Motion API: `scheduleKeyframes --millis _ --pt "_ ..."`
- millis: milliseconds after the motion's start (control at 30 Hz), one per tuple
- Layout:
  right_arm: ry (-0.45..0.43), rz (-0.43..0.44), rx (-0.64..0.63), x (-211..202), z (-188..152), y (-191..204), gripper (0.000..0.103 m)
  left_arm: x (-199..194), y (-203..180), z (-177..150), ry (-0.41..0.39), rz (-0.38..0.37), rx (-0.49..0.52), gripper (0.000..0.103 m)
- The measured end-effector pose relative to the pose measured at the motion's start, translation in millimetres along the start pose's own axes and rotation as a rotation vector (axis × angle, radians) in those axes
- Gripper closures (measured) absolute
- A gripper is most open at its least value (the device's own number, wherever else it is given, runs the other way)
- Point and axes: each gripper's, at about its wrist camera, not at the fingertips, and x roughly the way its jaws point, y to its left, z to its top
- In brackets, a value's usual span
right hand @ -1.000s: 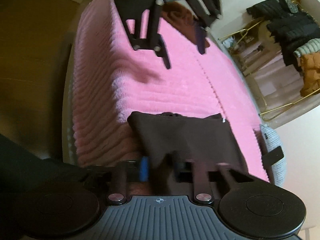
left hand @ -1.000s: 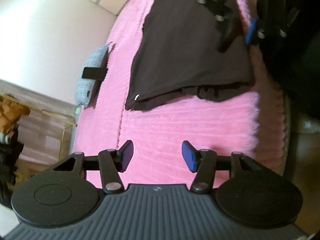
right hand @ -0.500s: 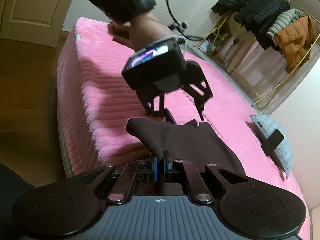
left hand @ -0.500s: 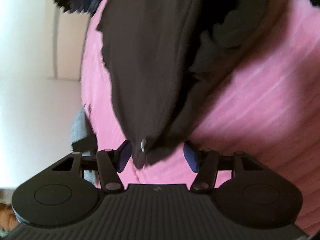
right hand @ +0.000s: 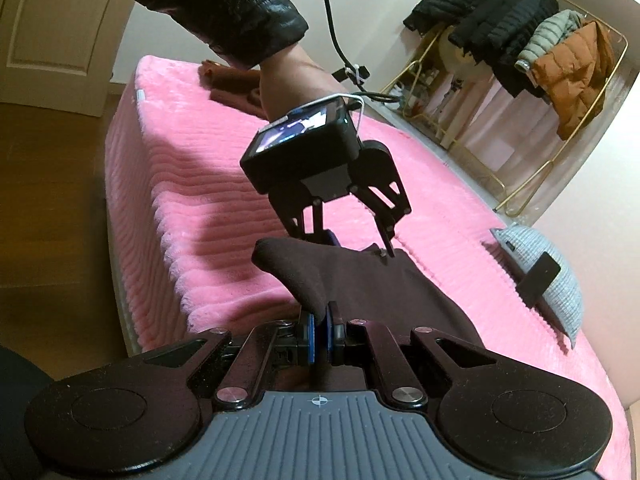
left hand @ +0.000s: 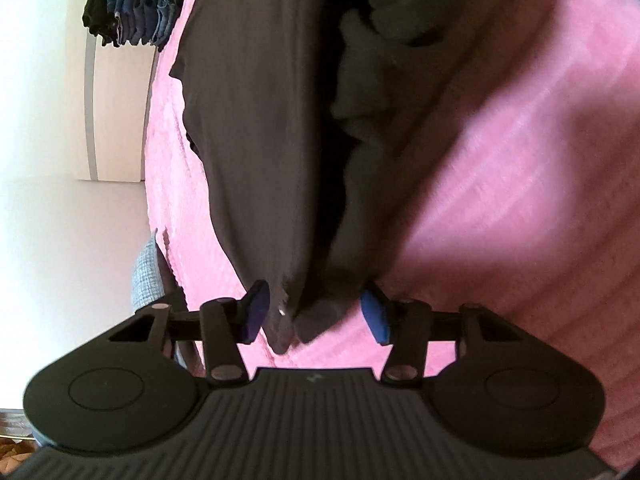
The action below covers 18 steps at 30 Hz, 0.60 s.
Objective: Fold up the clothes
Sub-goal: 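Grasp the shirt with the right gripper and lift it up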
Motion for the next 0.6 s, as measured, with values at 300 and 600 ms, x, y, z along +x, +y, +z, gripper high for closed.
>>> scheduleKeyframes --millis 300,600 --pt "-0.088 -0.087 0.178 -37 -11 -24 0.099 -20 78 25 0.050 0.034 -0.159 0.096" --pt "-0.201 -0.376 0.615 -135 -74 -83 0.099 -4 226 134 -0.100 0.146 -0.205 0.097"
